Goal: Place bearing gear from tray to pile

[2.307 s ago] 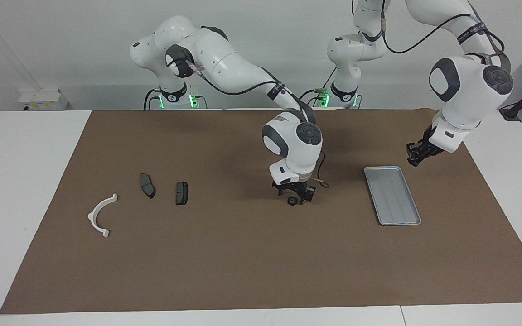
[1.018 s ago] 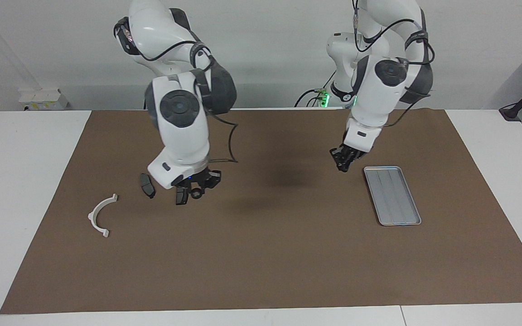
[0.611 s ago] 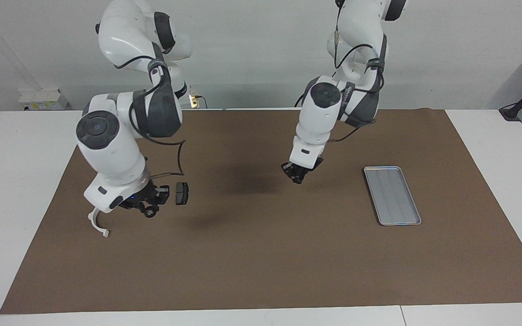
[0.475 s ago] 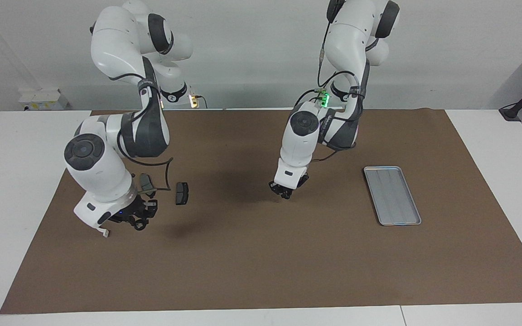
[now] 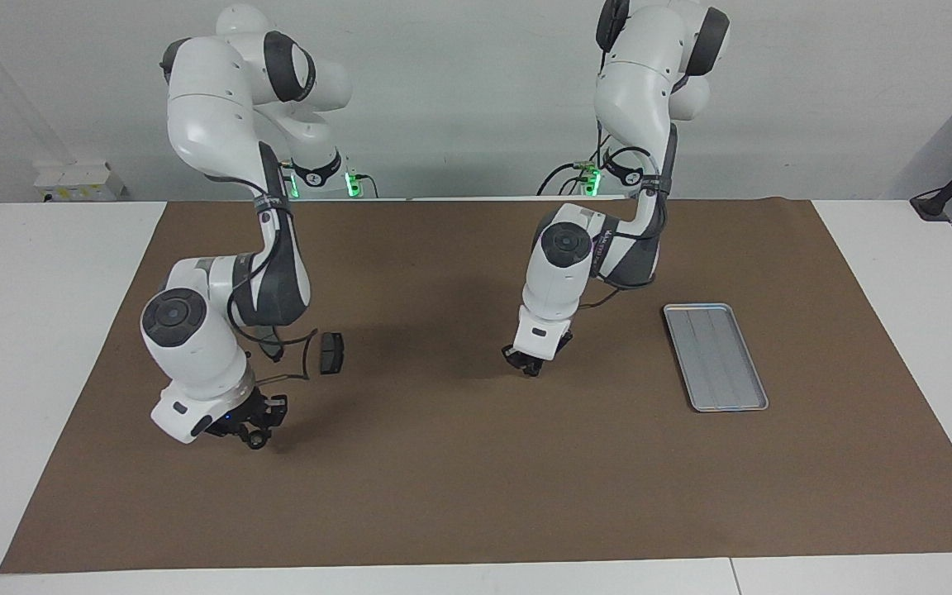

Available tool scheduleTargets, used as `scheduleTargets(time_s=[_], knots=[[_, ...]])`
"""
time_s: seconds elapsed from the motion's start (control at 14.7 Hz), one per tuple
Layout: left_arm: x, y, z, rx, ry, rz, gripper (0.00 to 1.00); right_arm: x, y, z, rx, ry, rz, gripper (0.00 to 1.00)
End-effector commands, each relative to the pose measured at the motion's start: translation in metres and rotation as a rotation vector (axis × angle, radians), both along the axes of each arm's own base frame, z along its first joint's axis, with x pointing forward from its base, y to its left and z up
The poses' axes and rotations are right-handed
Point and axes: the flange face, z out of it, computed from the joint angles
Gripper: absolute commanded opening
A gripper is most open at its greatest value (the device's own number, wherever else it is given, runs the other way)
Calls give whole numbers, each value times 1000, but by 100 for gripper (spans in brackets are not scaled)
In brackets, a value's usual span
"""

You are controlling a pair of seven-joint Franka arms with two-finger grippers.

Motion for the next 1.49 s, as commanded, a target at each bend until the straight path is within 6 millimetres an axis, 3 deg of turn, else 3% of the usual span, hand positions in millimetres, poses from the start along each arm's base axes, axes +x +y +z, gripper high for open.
scheduleTargets(time_s=[0.0,0.07,0.2,0.34,0.41,0.48,0.54,0.61,0.75,0.88,0.95,1.15,1.29,1.43], knots=[[1,27,50,69,11,7,100,-2,0,-10,-1,-26,31,0],[11,70,89,72,-6,58,100,-5,3,-18,1,-28,35,0],[13,159,154,71,-3,40,100,-7,6,-23,6,-34,33,0],[9,240,195,74,50,-54,100,-8,5,-24,8,-34,30,0],[3,267,215,67,43,-74,100,-8,4,-25,7,-33,29,0],[-5,285,232,53,38,-76,100,-8,5,-24,7,-28,26,33],[-15,293,245,49,49,-81,100,-9,7,-20,6,-25,24,95],[-21,298,255,48,52,-96,100,-9,14,-13,2,-22,27,100],[-23,309,257,47,53,-125,100,-15,38,22,-7,13,-14,100],[-24,330,257,46,67,-135,100,-28,89,64,-1,54,-88,100],[-25,326,256,46,73,-150,100,-34,116,80,10,68,-157,100],[-26,330,255,45,78,-144,100,-70,247,118,64,77,-372,100],[-27,333,258,47,74,-148,100,-94,313,120,89,44,-498,100],[-27,333,261,47,84,-148,100,-121,376,108,98,34,-537,100]])
